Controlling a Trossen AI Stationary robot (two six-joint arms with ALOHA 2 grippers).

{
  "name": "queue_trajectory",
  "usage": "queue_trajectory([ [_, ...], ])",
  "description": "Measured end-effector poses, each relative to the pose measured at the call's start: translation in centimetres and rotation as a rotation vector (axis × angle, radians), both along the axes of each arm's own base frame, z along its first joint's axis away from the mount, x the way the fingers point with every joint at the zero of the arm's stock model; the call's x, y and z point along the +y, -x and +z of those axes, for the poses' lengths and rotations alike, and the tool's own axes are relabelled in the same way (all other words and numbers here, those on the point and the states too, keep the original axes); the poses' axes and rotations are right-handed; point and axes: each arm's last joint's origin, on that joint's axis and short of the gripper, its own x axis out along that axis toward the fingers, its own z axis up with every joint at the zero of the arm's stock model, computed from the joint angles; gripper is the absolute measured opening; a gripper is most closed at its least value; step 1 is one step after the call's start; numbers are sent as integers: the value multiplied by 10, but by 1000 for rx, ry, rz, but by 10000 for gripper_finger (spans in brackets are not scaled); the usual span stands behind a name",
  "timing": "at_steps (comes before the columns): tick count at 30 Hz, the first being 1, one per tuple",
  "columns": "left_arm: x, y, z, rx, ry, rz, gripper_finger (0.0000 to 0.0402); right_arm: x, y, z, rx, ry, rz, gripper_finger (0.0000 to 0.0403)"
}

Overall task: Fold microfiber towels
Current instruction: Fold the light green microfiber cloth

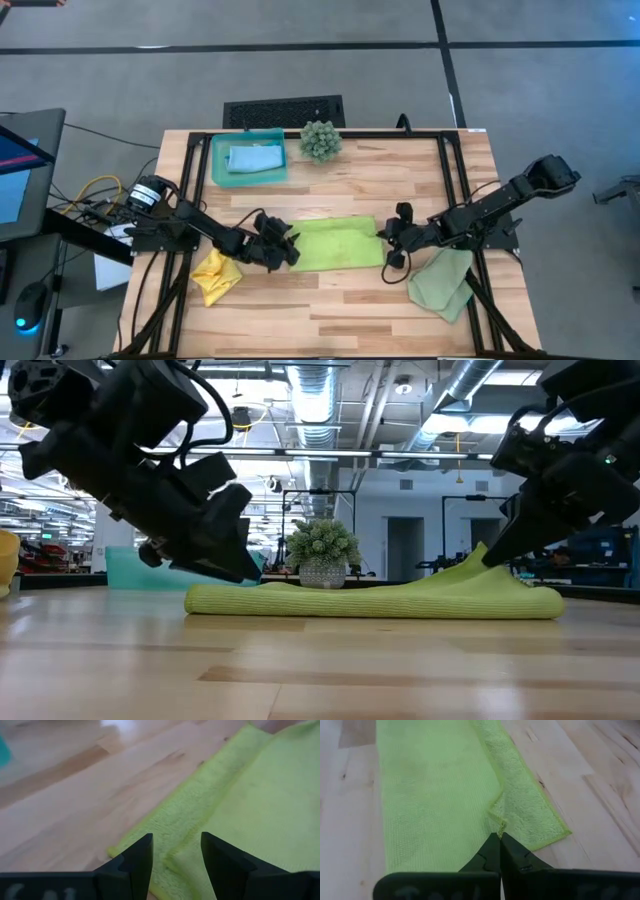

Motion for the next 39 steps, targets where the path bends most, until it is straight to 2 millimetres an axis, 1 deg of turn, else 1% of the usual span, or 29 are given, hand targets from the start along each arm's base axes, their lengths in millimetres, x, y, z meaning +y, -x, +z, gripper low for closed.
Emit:
queue_trajectory([
  [3, -1, -1, 1, -6, 4, -10, 158, 0, 0, 0, -6, -2, 0, 15],
  [12, -5, -9, 8, -40, -24, -134, 158, 0, 0, 1, -6, 4, 8, 12],
  [15, -6, -12, 13, -71, -61, -163, 157, 4, 1, 1, 2, 43, 65, 13],
  [19, -6, -17, 20, -99, -161, -207, 157, 20, 5, 2, -4, 160, 246, 10],
  [22, -5, -23, 30, -128, -268, -263, 157, 39, 11, 8, -86, 347, 342, 5],
  [24, -4, -28, 37, -138, -345, -316, 157, 52, 15, 12, -138, 428, 422, 4],
  [27, -4, -39, 50, -171, -428, -470, 157, 68, 24, 14, -169, 477, 576, 11],
  [29, -4, -47, 58, -215, -439, -603, 157, 73, 29, 12, -153, 473, 634, 17],
  [33, -2, -61, 72, -276, -436, -740, 157, 73, 37, 6, -76, 458, 659, 18],
  [37, 0, -69, 80, -269, -506, -795, 157, 69, 37, 3, -42, 454, 619, 9],
  [39, 0, -70, 82, -276, -512, -812, 157, 67, 36, 3, -37, 456, 606, 8],
])
